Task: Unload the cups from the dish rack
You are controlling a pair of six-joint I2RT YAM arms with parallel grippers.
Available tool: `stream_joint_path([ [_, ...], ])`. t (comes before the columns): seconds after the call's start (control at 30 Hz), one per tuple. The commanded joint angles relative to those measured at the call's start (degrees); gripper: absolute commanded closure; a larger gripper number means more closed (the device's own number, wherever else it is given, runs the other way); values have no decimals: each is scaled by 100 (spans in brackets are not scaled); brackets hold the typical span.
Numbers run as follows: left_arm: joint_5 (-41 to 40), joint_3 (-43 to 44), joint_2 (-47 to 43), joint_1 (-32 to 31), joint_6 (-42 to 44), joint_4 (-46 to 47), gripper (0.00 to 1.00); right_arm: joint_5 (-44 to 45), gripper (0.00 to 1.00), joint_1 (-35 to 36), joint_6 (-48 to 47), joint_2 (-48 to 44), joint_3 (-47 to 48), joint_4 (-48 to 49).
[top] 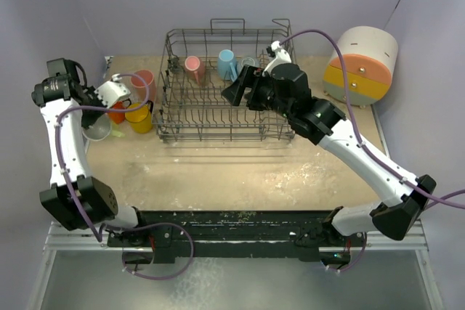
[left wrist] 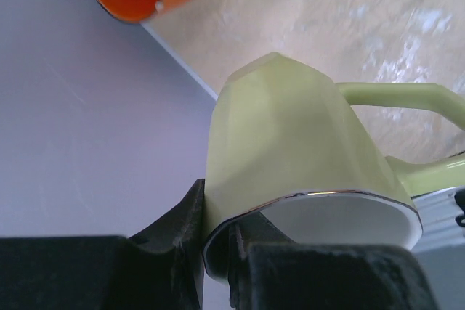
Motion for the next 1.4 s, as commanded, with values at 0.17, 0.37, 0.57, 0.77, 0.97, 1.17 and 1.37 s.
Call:
stream_joint_path([
  [0.17, -960, -845, 544, 428, 342, 558, 100, 531, 18, -2, -543, 43, 198, -322],
  [0.37, -839, -725, 1214, 490, -35, 926, 100, 518, 18, 2, -589, 102, 178, -323],
  [0.57, -582, -708, 1704, 491, -168, 1294, 100, 492, 19, -2, -582, 211, 253, -346],
  [0.77, -576, -457, 2320, 490, -369, 1470, 100, 574, 20, -1, -519, 240, 379, -481],
  [0.97, -623, -281, 2608, 490, -486, 1657, 100, 609, 20, -2, -483, 280, 467, -538],
  [1.17, -609, -293, 2515, 490, -481, 1876, 62, 646, 19, 0, -514, 403, 662, -624],
  [1.37, -163, 86, 2124, 490, -486, 1574, 10, 946, 16, -45, -787, 718, 1022, -928],
])
